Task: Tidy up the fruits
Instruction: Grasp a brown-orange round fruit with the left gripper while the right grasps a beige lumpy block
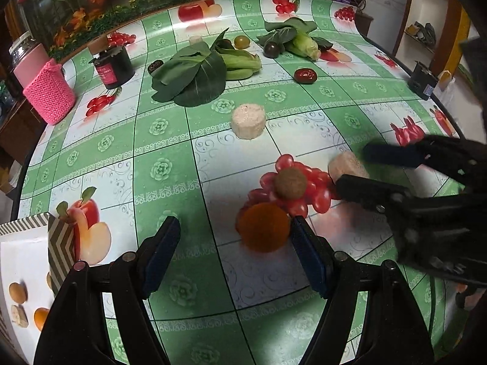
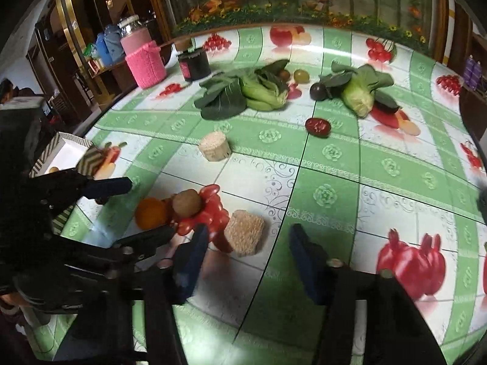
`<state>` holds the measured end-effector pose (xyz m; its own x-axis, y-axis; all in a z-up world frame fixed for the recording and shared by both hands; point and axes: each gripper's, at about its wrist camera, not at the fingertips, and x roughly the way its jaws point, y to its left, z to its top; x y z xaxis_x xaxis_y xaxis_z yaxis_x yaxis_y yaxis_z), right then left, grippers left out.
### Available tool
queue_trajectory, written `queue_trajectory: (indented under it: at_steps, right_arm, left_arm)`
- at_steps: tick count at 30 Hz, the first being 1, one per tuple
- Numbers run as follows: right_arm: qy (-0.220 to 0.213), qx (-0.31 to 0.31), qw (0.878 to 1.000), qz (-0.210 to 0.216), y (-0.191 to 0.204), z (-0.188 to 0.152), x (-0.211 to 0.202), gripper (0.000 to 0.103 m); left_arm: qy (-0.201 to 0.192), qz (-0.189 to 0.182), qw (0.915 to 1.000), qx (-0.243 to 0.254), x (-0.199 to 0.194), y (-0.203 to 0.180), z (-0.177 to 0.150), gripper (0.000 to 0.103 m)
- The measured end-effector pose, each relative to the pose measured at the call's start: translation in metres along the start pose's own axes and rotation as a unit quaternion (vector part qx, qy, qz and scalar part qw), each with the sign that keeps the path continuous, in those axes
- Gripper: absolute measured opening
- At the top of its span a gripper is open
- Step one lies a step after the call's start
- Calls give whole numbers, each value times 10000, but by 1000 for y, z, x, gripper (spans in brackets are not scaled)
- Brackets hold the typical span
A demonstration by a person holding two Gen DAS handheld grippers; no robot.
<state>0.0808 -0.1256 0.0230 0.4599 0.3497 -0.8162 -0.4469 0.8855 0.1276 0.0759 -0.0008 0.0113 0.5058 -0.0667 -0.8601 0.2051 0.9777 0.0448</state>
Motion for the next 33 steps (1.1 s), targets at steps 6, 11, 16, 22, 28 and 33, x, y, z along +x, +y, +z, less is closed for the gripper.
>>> queue_trajectory:
  at_steps: [6, 11, 16, 22, 28, 33]
  right_arm:
    - [-33, -29, 10000, -11, -2, -6, -3, 28]
    - [-230, 40, 9997, -10, -1, -18, -24, 28]
    - [-475, 76, 9988, 96, 8, -29, -51, 28]
    - [-655, 102, 9972, 342, 31, -43, -70, 28]
    - [-663, -147, 9961, 560, 72, -50, -75, 28]
    - [-640, -382, 9948, 699, 104, -50, -74, 27]
  left_arm:
    - [-62, -146, 9999, -1, -2, 1, 2, 26]
    - [-61, -135, 9998, -90, -14, 4, -10, 26]
    - [-196, -92, 9995, -224, -40, 9, -28, 26]
    - [-359, -30, 9982, -470, -69, 20, -56, 26]
    - [-523, -48, 9959, -741, -98, 44, -83, 26]
    - [-585, 191, 9931, -1001, -112, 70, -104, 26]
